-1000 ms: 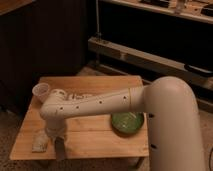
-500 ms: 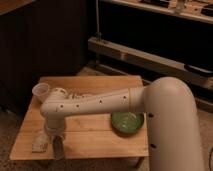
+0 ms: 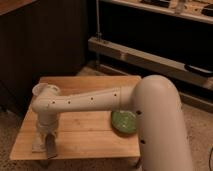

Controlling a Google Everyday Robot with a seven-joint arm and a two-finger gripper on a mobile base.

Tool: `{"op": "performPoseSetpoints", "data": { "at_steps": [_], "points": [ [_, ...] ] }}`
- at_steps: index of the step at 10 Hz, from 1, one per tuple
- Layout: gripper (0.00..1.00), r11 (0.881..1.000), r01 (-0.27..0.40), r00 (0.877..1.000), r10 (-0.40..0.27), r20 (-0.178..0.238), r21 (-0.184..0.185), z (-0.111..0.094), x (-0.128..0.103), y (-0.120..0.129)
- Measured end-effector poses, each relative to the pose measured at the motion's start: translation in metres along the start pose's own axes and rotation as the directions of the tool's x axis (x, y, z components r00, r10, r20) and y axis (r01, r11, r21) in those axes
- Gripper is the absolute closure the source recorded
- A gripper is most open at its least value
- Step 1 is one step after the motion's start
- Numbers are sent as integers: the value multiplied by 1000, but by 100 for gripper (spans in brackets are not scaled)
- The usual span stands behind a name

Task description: Place the eraser on the white sponge

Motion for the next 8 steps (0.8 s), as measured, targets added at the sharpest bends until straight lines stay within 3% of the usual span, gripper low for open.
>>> {"op": "performPoseSetpoints", "data": {
  "at_steps": [8],
  "points": [
    [100, 999, -32, 999, 32, 2, 31, 6, 34, -31]
  ]
}}
